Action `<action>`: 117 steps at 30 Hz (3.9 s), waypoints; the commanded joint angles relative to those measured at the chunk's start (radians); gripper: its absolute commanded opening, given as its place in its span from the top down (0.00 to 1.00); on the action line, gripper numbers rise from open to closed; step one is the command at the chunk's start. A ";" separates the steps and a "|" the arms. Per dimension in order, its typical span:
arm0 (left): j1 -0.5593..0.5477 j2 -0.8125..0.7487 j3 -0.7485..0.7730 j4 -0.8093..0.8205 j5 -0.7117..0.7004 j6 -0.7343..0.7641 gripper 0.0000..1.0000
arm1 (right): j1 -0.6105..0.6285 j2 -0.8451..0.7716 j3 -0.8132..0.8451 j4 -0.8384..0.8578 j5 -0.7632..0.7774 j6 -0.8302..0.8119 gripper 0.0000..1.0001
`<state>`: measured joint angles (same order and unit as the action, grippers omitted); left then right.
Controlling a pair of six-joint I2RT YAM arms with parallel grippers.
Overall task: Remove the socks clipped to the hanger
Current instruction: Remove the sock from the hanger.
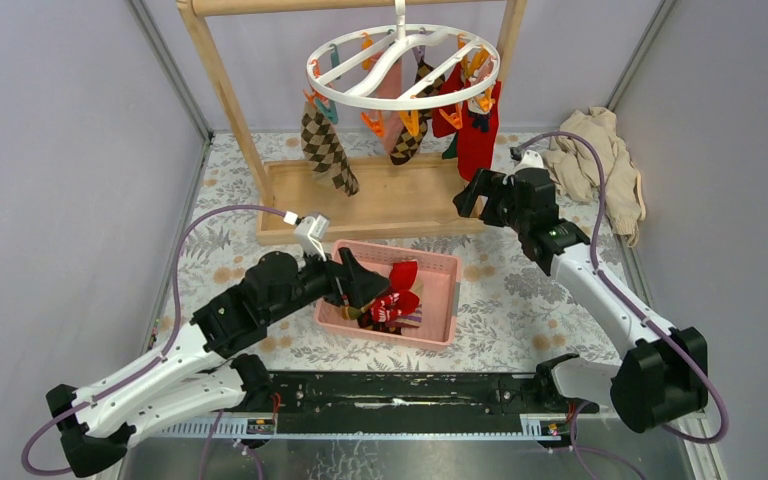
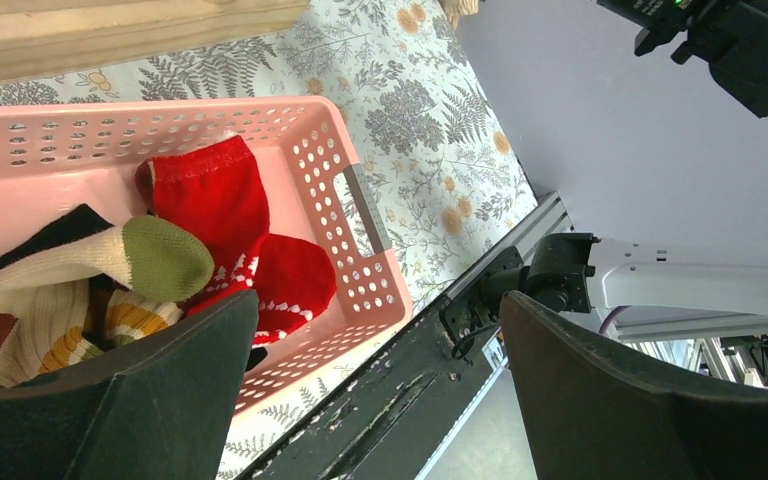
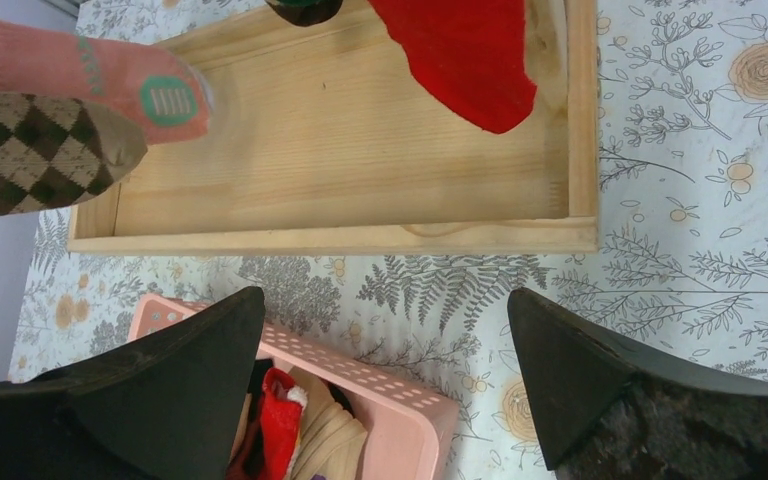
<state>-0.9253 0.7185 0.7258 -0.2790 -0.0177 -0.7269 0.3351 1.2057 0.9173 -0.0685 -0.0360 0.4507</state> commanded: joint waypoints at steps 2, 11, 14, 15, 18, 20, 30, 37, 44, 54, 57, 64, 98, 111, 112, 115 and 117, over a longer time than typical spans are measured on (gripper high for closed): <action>-0.006 -0.029 0.001 0.031 -0.044 -0.001 0.01 | -0.025 0.033 0.031 0.109 -0.046 0.018 0.01; -0.006 -0.045 -0.018 0.017 -0.049 -0.006 0.02 | -0.028 0.090 0.060 0.193 0.000 0.019 0.04; -0.006 -0.047 -0.020 0.016 -0.051 -0.007 0.01 | -0.041 0.120 0.098 0.219 0.026 0.005 0.04; -0.006 -0.046 -0.020 0.015 -0.049 -0.008 0.01 | -0.051 0.129 0.114 0.225 0.027 0.004 0.04; -0.006 -0.046 -0.019 0.012 -0.043 -0.011 0.01 | -0.089 0.153 0.166 0.238 0.031 0.007 0.06; -0.006 -0.048 -0.019 0.011 -0.045 -0.012 0.01 | -0.123 0.172 0.194 0.244 0.025 0.017 0.06; -0.006 -0.030 -0.007 0.010 -0.041 -0.011 0.01 | -0.224 0.258 0.247 0.476 -0.230 0.038 0.07; -0.006 -0.021 0.000 0.010 -0.039 -0.010 0.02 | -0.227 0.307 0.277 0.576 -0.369 0.086 0.11; -0.006 -0.031 -0.008 0.010 -0.037 -0.020 0.01 | -0.225 0.314 0.269 0.629 -0.445 0.133 0.17; -0.006 -0.039 -0.017 0.014 -0.034 -0.031 0.01 | -0.225 0.328 0.265 0.642 -0.488 0.165 0.35; -0.006 -0.038 -0.019 0.016 -0.033 -0.035 0.01 | -0.225 0.331 0.259 0.646 -0.498 0.171 0.50; -0.006 -0.049 -0.026 0.019 -0.034 -0.049 0.01 | -0.225 0.336 0.247 0.651 -0.518 0.191 0.81; -0.006 -0.059 -0.045 0.045 -0.015 -0.056 0.01 | 0.099 0.250 0.197 0.454 -0.434 0.046 1.00; -0.006 -0.045 -0.047 0.060 -0.005 -0.049 0.01 | 0.191 0.184 0.178 0.351 -0.403 -0.008 1.00; -0.006 -0.046 -0.048 0.061 -0.005 -0.049 0.01 | 0.192 0.179 0.177 0.348 -0.403 -0.011 1.00; -0.006 -0.049 -0.053 0.064 -0.005 -0.051 0.01 | 0.192 0.169 0.174 0.336 -0.400 -0.015 1.00; -0.006 -0.048 -0.054 0.065 -0.005 -0.052 0.01 | 0.193 0.161 0.173 0.332 -0.399 -0.018 1.00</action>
<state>-0.9253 0.6750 0.6834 -0.2775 -0.0299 -0.7799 0.5194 1.4067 1.0950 0.2684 -0.4522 0.4595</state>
